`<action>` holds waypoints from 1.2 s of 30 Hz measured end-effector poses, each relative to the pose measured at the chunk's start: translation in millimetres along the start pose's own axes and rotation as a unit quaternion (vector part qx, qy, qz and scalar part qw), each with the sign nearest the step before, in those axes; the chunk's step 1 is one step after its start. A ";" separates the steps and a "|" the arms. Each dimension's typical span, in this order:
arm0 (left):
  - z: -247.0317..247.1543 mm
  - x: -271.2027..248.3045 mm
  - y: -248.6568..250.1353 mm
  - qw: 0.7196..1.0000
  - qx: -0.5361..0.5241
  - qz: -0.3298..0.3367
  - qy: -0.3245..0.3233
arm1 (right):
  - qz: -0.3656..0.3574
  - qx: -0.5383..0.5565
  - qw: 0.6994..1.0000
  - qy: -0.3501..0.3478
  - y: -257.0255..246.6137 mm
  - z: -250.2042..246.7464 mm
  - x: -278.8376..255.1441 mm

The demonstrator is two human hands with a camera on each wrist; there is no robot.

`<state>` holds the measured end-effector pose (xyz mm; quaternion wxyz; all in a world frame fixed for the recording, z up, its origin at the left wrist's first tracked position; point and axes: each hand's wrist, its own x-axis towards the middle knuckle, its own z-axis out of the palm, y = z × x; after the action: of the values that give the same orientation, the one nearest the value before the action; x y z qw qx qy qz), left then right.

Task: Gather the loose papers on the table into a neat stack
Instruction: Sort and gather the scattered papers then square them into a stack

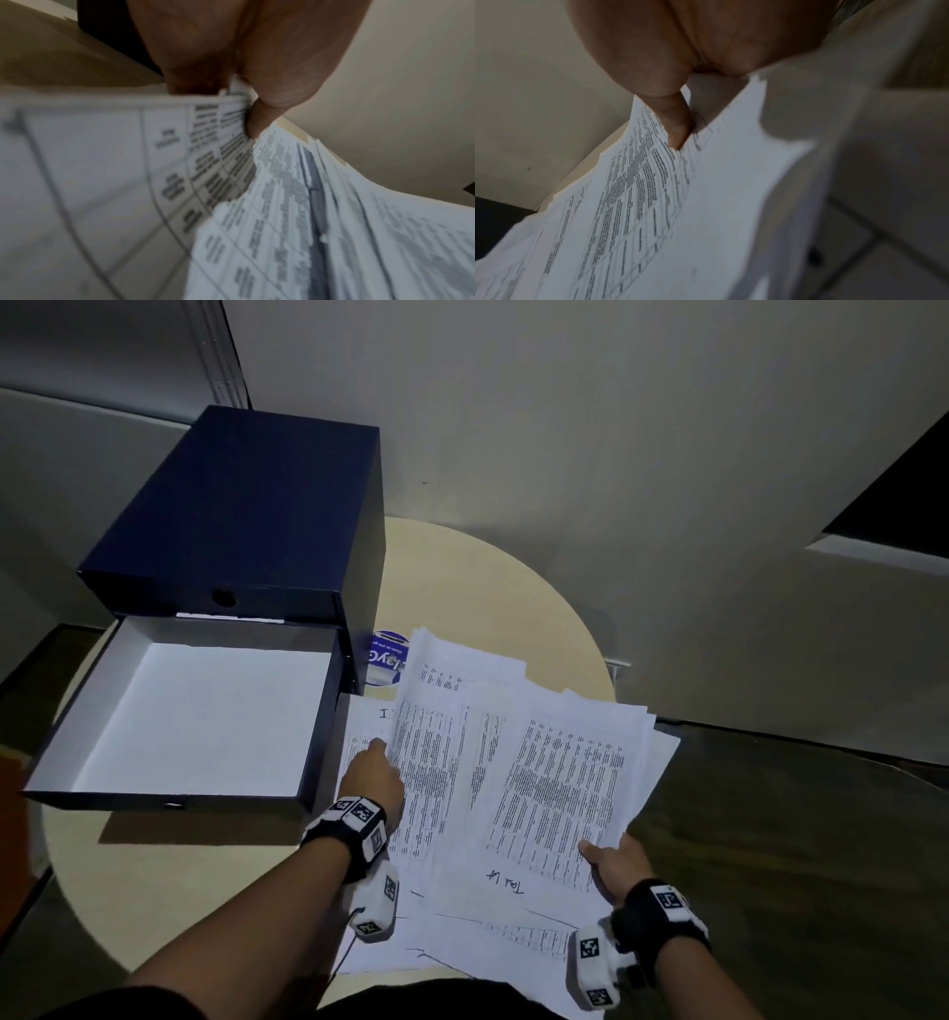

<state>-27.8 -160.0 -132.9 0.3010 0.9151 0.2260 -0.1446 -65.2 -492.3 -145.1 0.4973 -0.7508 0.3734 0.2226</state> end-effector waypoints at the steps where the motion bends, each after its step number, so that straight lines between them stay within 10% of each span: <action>1: -0.5 -4.8 5.1 1.000 -0.002 0.005 0.006 | -0.001 0.001 1.000 0.004 -2.8 2.1 -2.4; 9: -46.8 -54.8 65.0 0.979 -0.038 0.140 0.146 | 0.004 -0.024 1.000 0.015 -10.9 18.5 -7.4; 17: -154.4 -87.5 123.6 0.868 -0.220 0.243 0.374 | 0.009 -0.005 1.000 0.016 -12.9 10.8 -6.5; 20: -161.4 -77.8 127.7 0.868 -0.305 0.211 0.331 | 0.013 0.030 0.999 0.007 -11.7 10.9 -4.4; 25: -79.2 -54.1 98.5 0.946 -0.292 0.088 0.106 | 0.079 0.135 0.987 -0.015 -12.6 6.7 -4.1; 30: -2.6 -44.5 37.0 0.991 -0.121 -0.048 -0.032 | 0.147 0.307 0.936 -0.091 -20.5 -0.4 -16.0; 36: 30.5 -40.6 9.9 0.985 -0.123 -0.034 -0.116 | -0.002 0.255 0.952 -0.167 -5.3 1.5 -28.3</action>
<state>-61.6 -199.1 -135.5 0.4299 0.8399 0.2369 -0.2314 -78.6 -480.1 -122.7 0.7279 -0.5516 0.3283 0.2412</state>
